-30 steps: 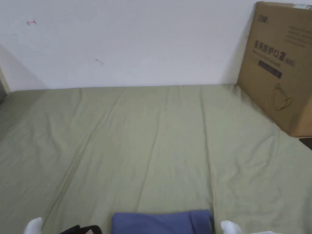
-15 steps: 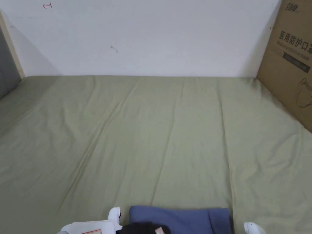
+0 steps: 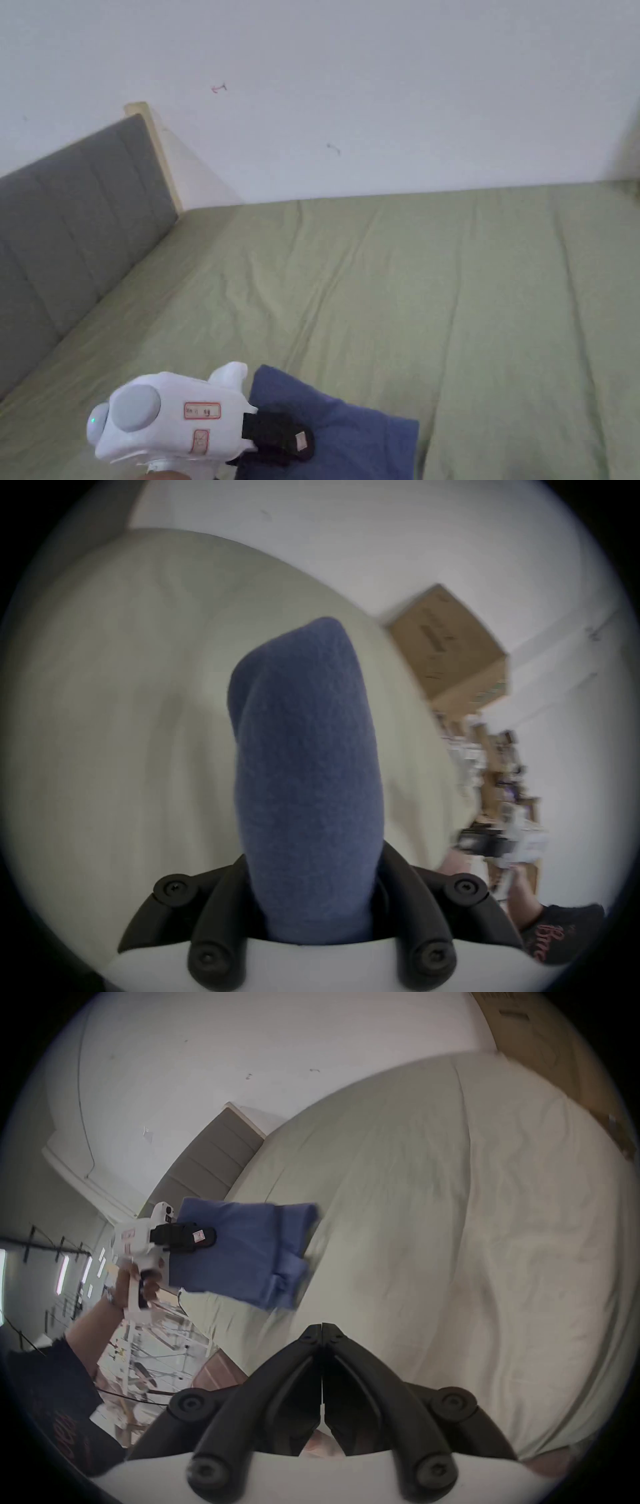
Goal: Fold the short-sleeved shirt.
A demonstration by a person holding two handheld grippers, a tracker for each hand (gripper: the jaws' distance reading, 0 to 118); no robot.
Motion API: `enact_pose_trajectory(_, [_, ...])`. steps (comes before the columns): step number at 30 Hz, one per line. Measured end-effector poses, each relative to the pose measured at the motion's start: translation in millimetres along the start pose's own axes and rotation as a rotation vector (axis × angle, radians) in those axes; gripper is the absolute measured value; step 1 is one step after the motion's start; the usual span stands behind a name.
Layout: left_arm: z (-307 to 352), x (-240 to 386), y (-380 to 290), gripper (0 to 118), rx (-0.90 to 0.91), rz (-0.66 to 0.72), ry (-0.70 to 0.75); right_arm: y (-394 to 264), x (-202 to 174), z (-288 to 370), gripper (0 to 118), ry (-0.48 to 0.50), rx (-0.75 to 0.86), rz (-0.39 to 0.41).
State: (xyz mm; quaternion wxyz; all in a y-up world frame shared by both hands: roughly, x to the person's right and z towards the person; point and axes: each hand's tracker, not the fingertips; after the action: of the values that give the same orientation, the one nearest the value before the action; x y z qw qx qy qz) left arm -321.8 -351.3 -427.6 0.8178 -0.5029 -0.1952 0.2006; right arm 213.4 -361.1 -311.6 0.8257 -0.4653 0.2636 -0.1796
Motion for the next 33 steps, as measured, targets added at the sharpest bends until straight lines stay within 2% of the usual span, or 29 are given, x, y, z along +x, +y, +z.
enact_pose_trajectory(2, [19,-23,17,15,-0.059,-0.017,0.239,-2,-11,10,0,-0.020,0.004,0.022])
enact_pose_trajectory(4, [31,-42,24,15,-0.126,-0.113,0.499,-6,-17,18,0,-0.048,0.009,0.042])
enact_pose_trajectory(6, [37,-55,26,15,-0.170,-0.237,0.670,-7,-17,19,0,-0.070,0.002,0.045])
enact_pose_trajectory(9, [38,-82,30,16,-0.183,-0.312,0.878,-11,-20,18,0,-0.094,-0.012,0.048])
enact_pose_trajectory(11, [46,-96,34,17,-0.160,-0.287,0.866,-12,-18,15,0,-0.112,-0.026,0.046])
enact_pose_trajectory(12, [56,-103,37,22,-0.133,-0.255,0.851,-12,-19,14,0,-0.118,-0.032,0.046])
enact_pose_trajectory(13, [65,-103,37,35,-0.104,-0.219,0.822,-12,-20,14,0,-0.119,-0.036,0.047])
enact_pose_trajectory(14, [72,-106,38,58,-0.084,-0.212,0.822,-13,-21,13,0,-0.122,-0.040,0.048])
enact_pose_trajectory(15, [82,-108,41,97,-0.071,-0.229,0.856,-12,-22,13,0,-0.123,-0.035,0.057])
enact_pose_trajectory(16, [91,-107,42,112,-0.048,-0.241,0.864,-12,-24,13,0,-0.123,-0.030,0.062])
enact_pose_trajectory(18, [108,-97,45,112,0.041,-0.281,0.890,-10,-25,15,0,-0.127,-0.010,0.073])
enact_pose_trajectory(20, [119,-83,40,112,0.098,-0.257,0.831,-6,-28,18,0,-0.129,0.024,0.078])
enact_pose_trajectory(24, [119,-25,9,112,0.300,-0.232,0.548,0,-33,27,0,-0.131,0.110,0.088])
enact_pose_trajectory(25, [113,-4,-4,110,0.331,-0.228,0.481,1,-34,31,0,-0.131,0.131,0.091])
enact_pose_trajectory(26, [106,12,-14,103,0.362,-0.231,0.430,2,-34,33,0,-0.132,0.144,0.093])
enact_pose_trajectory(27, [96,33,-27,77,0.383,-0.235,0.354,3,-35,37,0,-0.130,0.156,0.094])
enact_pose_trajectory(29, [74,75,-49,15,0.418,-0.234,0.259,6,-38,44,0,-0.122,0.170,0.095])
enact_pose_trajectory(30, [62,94,-58,5,0.419,-0.228,0.207,7,-40,48,0,-0.121,0.172,0.097])
enact_pose_trajectory(33, [47,147,-78,4,0.486,-0.208,0.043,10,-50,64,0,-0.145,0.202,0.130])
